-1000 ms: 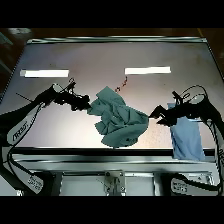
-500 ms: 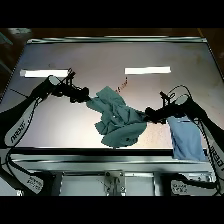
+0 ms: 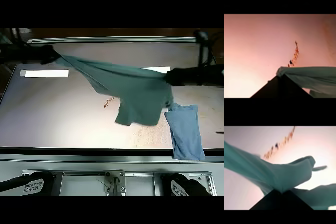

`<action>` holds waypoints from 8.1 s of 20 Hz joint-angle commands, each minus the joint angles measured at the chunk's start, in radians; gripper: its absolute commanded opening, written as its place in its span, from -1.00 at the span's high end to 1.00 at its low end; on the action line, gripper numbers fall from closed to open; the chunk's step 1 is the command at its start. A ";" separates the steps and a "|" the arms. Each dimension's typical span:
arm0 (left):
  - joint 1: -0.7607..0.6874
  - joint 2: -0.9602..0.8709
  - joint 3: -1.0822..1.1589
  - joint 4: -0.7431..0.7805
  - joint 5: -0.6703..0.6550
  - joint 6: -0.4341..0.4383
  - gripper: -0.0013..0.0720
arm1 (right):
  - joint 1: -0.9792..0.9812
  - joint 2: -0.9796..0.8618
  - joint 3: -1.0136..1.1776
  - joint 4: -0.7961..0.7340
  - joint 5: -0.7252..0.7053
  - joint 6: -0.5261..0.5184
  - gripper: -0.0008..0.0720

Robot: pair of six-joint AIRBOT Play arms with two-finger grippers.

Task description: Fold the shirts.

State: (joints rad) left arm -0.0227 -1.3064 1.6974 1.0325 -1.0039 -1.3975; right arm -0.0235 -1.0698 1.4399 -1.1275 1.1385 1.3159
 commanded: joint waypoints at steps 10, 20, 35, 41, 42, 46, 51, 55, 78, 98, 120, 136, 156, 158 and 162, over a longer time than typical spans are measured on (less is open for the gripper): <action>0.099 0.470 0.050 0.153 -0.073 0.103 0.86 | 0.000 0.282 0.237 0.031 0.333 0.200 0.81; 0.099 0.467 -0.331 0.200 -0.215 0.103 0.86 | 0.039 0.081 -0.180 0.032 0.430 0.019 0.81; 0.097 0.235 -0.747 -0.024 0.040 0.104 0.86 | 0.054 -0.407 -0.269 0.276 -0.264 0.005 -0.75; 0.097 0.230 -0.747 -0.023 0.043 0.104 0.86 | -0.129 -0.250 -0.363 0.227 0.338 0.063 -0.74; 0.097 0.230 -0.747 -0.023 0.043 0.104 0.86 | -0.126 -0.214 -0.451 0.233 0.315 0.078 -0.74; 0.097 0.230 -0.747 -0.024 0.043 0.104 0.86 | -0.105 -0.132 -0.777 0.241 0.044 0.196 -0.74; 0.097 0.230 -0.747 -0.024 0.043 0.104 0.86 | -0.040 -0.138 -0.866 0.304 -0.140 0.262 -0.74; 0.097 0.230 -0.747 -0.024 0.043 0.104 0.86 | 0.077 -0.158 -0.866 0.318 -0.267 0.341 -0.74; 0.177 0.377 -0.385 -0.005 0.024 0.159 0.86 | 0.054 0.223 -0.350 0.386 -0.064 -0.059 0.81; 0.263 0.681 0.031 0.474 -0.373 0.027 0.86 | -0.059 0.383 0.292 -0.079 0.263 0.426 0.81; 0.258 -0.241 -0.340 0.244 -0.180 -0.136 0.74 | 0.114 -0.666 0.025 0.054 -0.509 0.356 0.48; 0.497 0.038 -1.008 0.058 -0.369 0.037 -0.82 | -0.338 -0.470 -0.174 0.092 0.346 0.093 -0.64; 0.306 -0.084 -1.101 -0.039 -0.098 -0.030 -0.39 | -0.290 -0.470 -0.244 0.101 0.252 0.132 -0.64; 0.294 -0.084 -1.101 -0.041 -0.070 -0.037 0.27 | -0.290 -0.470 -0.244 0.100 0.251 0.137 -0.64; 0.291 -0.083 -1.101 -0.040 -0.079 -0.017 0.86 | -0.290 -0.470 -0.253 0.057 0.249 0.140 -0.64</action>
State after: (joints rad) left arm 0.2768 -1.3891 0.5972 0.9878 -1.1618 -1.4147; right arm -0.3141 -1.5406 1.1934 -1.0405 1.3884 1.4525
